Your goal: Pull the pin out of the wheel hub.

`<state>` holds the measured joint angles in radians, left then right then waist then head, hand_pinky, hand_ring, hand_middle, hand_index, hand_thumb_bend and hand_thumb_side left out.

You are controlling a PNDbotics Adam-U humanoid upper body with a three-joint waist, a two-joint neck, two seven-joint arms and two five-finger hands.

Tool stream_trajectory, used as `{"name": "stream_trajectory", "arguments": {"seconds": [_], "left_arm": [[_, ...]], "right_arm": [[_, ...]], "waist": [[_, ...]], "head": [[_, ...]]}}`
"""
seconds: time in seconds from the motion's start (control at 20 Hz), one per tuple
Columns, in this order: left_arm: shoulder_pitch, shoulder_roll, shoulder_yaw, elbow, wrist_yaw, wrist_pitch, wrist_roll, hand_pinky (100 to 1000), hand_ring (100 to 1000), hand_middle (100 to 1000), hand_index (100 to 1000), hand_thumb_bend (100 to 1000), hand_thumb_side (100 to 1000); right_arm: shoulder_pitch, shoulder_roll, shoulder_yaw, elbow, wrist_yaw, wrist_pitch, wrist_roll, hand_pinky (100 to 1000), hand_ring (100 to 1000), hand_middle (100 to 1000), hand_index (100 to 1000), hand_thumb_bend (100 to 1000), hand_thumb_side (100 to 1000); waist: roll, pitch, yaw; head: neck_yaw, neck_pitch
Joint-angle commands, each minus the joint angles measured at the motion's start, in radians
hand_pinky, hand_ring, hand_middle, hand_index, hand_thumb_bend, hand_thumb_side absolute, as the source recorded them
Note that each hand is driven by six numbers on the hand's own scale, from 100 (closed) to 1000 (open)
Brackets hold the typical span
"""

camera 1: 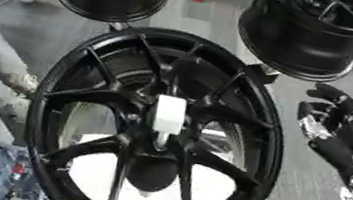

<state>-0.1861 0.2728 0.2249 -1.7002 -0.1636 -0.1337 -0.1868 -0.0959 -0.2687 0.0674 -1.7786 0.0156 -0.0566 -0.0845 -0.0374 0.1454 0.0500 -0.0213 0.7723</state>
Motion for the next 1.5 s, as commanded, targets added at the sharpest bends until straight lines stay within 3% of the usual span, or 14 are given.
{"name": "stream_trajectory", "arguments": {"seconds": [0.05, 1.5], "left_arm": [[-0.002, -0.022, -0.011, -0.015, 0.002, 0.017, -0.017, 604, 578, 651, 791, 142, 651], [0.0, -0.074, -0.038, -0.02, -0.022, 0.035, -0.047, 603, 577, 648, 788, 150, 649]], "right_arm": [[-0.011, -0.01, -0.006, -0.019, 0.0, -0.004, 0.002, 643, 697, 735, 833, 227, 272], [-0.014, -0.011, -0.006, -0.021, -0.002, -0.004, 0.005, 643, 697, 735, 833, 227, 265]], "waist": [[0.003, -0.008, 0.001], [0.002, -0.016, 0.004]], "head": [[-0.002, -0.002], [0.0, -0.002]]}}
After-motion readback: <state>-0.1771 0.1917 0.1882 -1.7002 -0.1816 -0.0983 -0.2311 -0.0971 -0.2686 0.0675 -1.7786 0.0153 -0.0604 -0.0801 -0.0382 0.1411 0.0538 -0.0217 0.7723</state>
